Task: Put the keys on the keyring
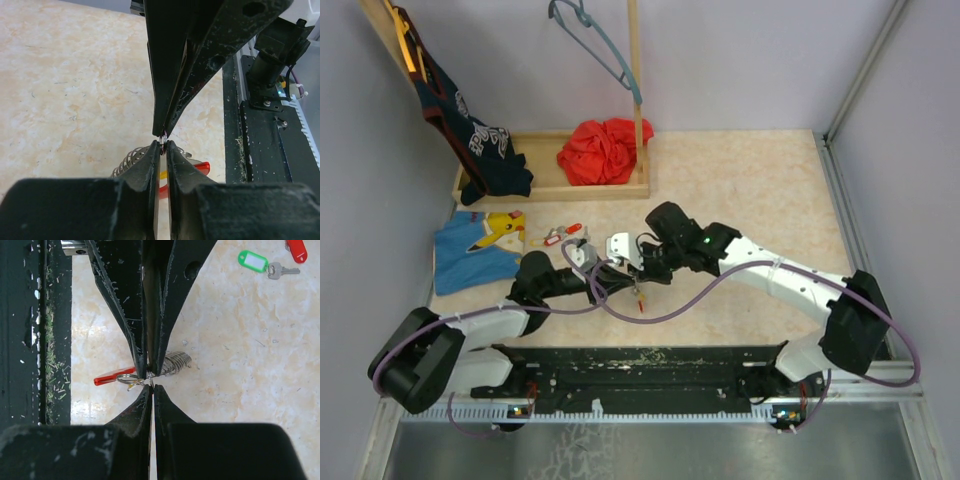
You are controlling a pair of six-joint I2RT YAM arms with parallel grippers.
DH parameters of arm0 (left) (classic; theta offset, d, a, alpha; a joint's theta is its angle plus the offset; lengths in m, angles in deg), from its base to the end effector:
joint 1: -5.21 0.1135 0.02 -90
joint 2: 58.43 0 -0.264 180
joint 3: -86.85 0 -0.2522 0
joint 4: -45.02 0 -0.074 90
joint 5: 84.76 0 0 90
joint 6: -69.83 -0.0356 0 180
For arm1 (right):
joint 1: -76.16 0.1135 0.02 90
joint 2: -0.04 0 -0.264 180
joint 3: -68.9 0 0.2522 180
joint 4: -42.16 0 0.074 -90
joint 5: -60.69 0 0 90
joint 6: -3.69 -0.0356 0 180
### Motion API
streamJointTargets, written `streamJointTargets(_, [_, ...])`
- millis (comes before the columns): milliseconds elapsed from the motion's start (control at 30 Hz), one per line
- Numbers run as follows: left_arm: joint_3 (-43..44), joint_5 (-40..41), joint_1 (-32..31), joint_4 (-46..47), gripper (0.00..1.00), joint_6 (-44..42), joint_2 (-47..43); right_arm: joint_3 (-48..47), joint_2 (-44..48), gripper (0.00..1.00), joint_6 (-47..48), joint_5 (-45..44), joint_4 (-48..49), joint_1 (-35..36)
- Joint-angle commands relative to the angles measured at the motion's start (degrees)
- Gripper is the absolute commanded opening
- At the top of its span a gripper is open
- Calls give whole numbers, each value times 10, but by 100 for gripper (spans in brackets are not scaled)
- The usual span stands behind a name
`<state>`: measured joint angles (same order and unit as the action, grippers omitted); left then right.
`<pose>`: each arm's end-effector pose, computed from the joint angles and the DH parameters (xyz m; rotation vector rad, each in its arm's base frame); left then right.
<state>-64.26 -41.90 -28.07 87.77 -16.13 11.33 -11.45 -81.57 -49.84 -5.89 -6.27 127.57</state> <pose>0.1675 -0.1412 0.1994 1.0456 1.2964 -1.1296 0.1777 0.2454 0.2878 -1.8180 1.6203 0.6149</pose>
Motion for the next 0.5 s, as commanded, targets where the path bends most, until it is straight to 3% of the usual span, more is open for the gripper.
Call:
streamJointTargets(0, [14,-7,-1,5,13,1,2,-35,-4,0,5,-4,6,11])
streamJointTargets(133, [12,-6,-2,8,0,1,4,-34,-4,0,5,0,8,11])
streamJointTargets(267, [-9,7,-1,38,0,4,-5,-13,18,2,2,9,30,11])
streamJointTargets(467, [-41,31,0,108,0,23,-12,85,93,17,-36,85,142,-37])
